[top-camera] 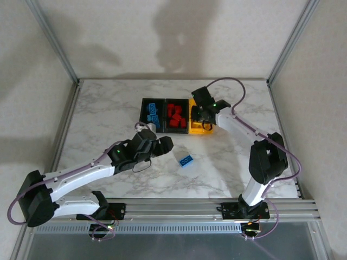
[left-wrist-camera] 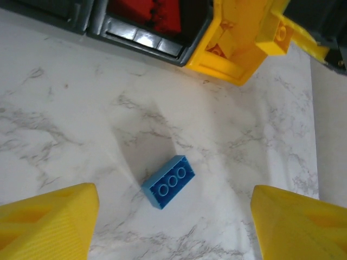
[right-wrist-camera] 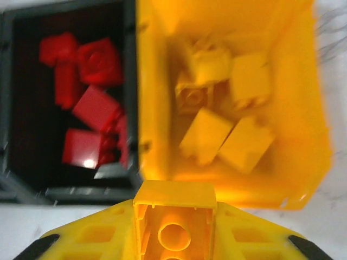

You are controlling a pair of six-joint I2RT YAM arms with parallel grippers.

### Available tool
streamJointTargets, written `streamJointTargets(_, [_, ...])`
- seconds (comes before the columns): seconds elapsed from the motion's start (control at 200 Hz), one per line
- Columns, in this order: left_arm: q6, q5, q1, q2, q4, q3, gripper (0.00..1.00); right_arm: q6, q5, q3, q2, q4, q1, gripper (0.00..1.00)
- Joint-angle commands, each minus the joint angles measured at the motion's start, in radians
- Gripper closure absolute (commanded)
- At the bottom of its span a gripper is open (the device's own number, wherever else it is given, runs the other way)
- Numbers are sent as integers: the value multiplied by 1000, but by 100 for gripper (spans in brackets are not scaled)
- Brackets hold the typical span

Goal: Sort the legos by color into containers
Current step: Place the lego in the container.

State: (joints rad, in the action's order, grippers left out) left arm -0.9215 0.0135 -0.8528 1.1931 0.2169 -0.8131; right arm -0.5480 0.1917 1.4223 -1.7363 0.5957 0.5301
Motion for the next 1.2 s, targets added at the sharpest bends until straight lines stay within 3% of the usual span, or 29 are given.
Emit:
streamJointTargets(0.0, [42,-21,10,39,-17,-51,26,41,12,57,-81,-12,-42,68])
streamJointTargets(0.421, [40,-24,14,62,-27,-42,26,45,-13,193,-266,-26,-87,62])
streamJointTargets(0.606, [36,-26,16,56,-24,-28,26,34,-5,217,-277,-9,-85,44])
streamJointTargets(0.716, [36,-34,17,61,-25,-28,26,33,-3,233,-255,3,-87,42])
streamJointTargets(0.911, [34,-65,12,90,-24,-32,25,34,-22,138,-64,-25,-81,42])
streamJointTargets(1.076, [23,-77,-7,130,-5,-45,24,19,-66,-95,201,-71,-79,32])
streamJointTargets(1.192, [19,-86,-39,184,-4,-69,23,-3,-92,-254,354,-63,-78,32])
